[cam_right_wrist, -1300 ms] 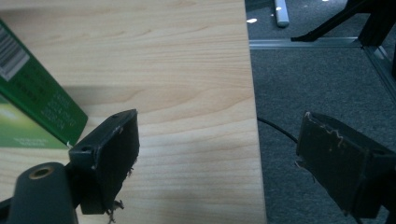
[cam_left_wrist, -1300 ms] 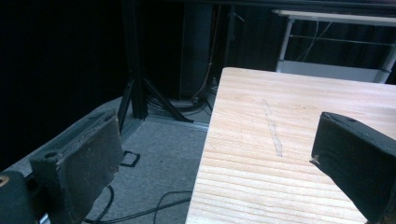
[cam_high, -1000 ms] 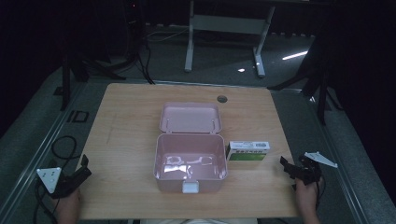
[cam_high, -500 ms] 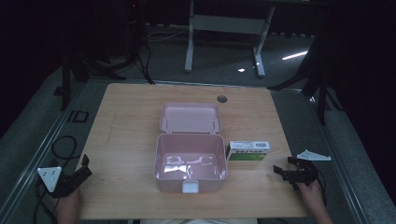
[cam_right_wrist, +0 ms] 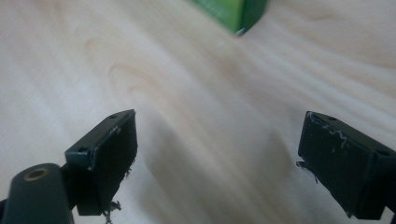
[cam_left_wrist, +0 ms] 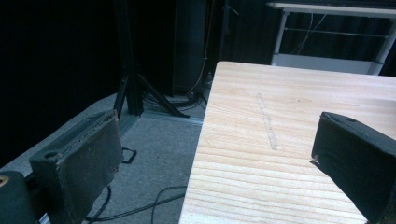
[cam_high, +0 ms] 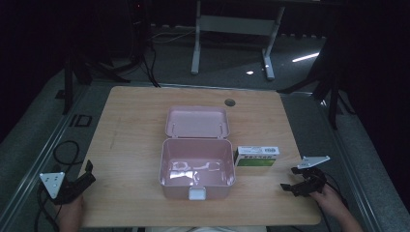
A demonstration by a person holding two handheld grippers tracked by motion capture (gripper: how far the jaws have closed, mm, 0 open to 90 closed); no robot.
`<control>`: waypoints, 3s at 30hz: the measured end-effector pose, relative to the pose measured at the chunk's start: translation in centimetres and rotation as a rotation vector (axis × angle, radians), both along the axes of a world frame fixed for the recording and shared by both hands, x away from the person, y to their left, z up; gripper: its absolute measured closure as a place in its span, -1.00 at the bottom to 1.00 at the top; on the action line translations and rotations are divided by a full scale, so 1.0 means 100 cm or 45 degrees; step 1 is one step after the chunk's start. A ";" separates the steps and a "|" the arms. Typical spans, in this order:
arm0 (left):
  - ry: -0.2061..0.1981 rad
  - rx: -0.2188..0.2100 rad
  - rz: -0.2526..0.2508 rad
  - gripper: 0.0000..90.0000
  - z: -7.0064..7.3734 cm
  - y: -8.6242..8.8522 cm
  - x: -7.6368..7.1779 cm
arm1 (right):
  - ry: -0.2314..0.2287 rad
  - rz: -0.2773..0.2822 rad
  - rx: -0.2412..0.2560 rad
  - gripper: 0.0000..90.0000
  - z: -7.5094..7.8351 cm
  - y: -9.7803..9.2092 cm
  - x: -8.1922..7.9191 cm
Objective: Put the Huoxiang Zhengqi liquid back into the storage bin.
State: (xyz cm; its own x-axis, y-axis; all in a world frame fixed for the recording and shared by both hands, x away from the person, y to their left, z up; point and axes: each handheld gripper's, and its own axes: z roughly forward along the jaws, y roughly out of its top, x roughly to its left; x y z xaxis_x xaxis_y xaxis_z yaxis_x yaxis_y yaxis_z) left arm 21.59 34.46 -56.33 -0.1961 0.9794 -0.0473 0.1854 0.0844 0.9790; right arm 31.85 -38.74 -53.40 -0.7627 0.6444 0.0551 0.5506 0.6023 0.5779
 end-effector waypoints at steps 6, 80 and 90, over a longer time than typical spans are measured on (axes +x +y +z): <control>0.001 0.001 -0.001 -0.95 0.000 0.000 0.000 | 0.062 0.141 -0.148 -0.75 0.005 0.013 -0.003; 0.013 -0.016 -0.035 -0.95 0.000 0.002 0.001 | 0.082 0.773 -0.818 -0.42 0.143 0.151 0.065; 0.018 -0.013 -0.039 -0.95 0.000 0.002 0.001 | 0.135 0.793 -0.834 -0.25 0.124 0.161 0.092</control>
State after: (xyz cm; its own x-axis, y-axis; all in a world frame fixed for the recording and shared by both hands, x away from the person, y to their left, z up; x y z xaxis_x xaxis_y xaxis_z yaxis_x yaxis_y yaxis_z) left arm 21.71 34.63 -56.32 -0.1665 0.9845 -0.0552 0.2020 0.0888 0.9754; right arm 41.03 -22.64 -41.03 -0.9952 0.0443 -0.0872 0.0462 0.9987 -0.0202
